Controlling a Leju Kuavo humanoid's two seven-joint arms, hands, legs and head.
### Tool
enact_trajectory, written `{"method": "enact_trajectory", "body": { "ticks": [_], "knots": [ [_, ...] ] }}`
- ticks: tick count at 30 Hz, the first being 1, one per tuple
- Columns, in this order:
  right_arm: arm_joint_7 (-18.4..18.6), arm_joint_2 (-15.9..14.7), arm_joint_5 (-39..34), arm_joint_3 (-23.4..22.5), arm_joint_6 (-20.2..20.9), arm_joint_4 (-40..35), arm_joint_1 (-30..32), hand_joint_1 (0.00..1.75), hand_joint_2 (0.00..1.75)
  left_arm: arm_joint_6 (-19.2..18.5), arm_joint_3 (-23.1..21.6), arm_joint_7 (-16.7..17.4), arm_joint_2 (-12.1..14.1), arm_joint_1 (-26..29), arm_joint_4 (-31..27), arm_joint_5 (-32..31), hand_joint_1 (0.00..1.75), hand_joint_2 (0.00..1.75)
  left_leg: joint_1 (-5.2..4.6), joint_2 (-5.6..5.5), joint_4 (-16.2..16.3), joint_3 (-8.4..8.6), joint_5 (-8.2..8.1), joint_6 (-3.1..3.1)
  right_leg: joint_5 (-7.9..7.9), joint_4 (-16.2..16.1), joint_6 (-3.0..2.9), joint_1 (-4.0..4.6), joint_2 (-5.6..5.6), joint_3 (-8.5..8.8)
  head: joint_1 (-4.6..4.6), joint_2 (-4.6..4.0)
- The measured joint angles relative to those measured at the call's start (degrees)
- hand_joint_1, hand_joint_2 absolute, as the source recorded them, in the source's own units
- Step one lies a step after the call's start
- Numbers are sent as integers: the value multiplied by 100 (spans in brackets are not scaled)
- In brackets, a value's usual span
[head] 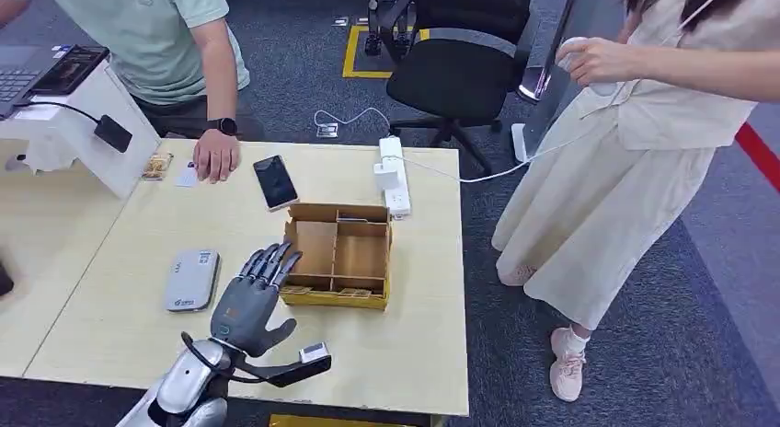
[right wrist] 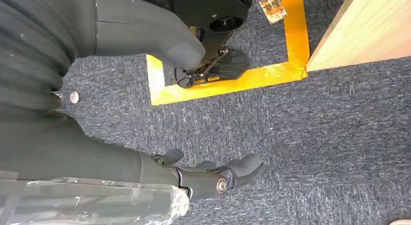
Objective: Pass the card to the sensor for recognition and then transmit it.
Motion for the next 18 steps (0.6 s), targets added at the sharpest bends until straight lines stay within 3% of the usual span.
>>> {"method": "enact_trajectory", "body": {
  "ticks": [18],
  "knots": [
    [20, 2, 20, 94, -24, 2, -4, 0, 175, 2, -138, 109, -92, -521, 547, 13, 0, 175, 0, 1, 0, 0, 0, 0, 0, 0, 0, 0, 1, 0, 0, 0]
  ]
}}
